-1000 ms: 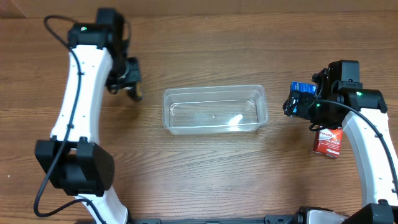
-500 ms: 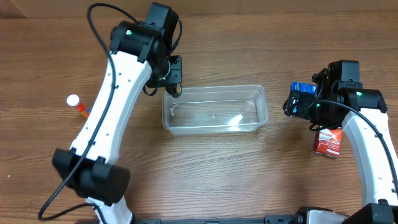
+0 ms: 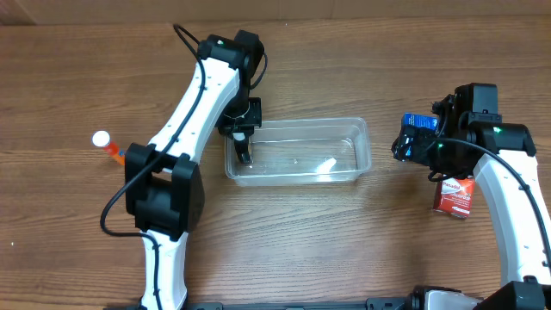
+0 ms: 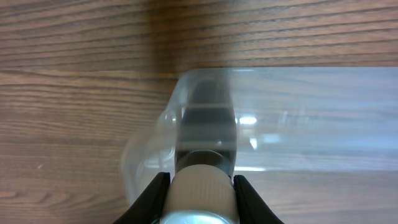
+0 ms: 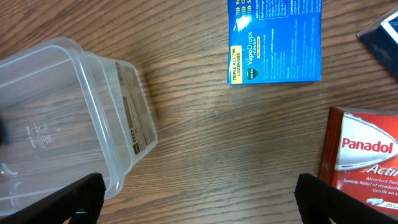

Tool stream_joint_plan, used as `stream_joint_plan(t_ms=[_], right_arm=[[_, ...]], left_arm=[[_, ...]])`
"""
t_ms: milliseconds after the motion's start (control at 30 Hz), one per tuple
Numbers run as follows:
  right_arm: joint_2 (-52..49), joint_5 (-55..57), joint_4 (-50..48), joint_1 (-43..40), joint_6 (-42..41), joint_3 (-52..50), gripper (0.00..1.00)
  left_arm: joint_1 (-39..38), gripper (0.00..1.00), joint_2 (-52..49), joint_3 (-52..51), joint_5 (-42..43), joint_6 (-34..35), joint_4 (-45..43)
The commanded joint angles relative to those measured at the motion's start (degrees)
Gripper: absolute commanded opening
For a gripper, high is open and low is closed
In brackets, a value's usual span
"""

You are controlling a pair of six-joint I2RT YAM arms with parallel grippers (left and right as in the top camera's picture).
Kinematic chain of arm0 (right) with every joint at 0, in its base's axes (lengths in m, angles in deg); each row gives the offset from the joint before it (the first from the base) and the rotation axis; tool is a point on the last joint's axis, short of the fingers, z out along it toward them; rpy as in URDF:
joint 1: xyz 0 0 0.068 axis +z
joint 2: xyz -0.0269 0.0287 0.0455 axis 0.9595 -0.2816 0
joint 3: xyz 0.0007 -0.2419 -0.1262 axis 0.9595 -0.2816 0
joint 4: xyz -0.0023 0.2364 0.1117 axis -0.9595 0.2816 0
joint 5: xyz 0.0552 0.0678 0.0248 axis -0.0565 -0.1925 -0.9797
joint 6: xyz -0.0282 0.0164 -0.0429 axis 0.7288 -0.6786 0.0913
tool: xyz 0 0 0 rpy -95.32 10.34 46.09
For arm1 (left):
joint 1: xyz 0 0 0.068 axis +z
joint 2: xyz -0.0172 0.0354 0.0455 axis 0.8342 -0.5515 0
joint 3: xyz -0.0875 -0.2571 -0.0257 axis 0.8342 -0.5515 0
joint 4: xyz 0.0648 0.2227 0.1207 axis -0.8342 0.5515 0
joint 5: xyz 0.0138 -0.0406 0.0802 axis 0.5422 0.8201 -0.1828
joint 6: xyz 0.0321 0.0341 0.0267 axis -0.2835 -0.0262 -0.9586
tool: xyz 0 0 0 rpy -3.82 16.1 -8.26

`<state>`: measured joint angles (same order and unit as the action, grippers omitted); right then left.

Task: Pack container
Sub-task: 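Carry black bottle into container's left end and release, then move left gripper to the orange tube and grasp it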

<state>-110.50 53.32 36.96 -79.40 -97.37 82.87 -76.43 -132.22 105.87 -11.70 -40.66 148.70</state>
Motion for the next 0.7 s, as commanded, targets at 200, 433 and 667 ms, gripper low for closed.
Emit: stream_joint_plan(t_ms=[200,433,667], right_arm=[[0.1,0.5,-0.3,-0.3,0.4,1.8,1.0],[0.1,0.5,-0.2,-0.3,0.4,1.8,1.0],[0.1,0.5,-0.3,-0.3,0.4,1.8,1.0]], left_arm=[[-0.3,0.45,0.1,1.5,-1.5,-1.2,1.0],[-0.2,0.8,6.3,16.2,-4.0,-3.1,9.8],[7.7,1.0,19.5,19.7,-8.2,-3.1,12.3]])
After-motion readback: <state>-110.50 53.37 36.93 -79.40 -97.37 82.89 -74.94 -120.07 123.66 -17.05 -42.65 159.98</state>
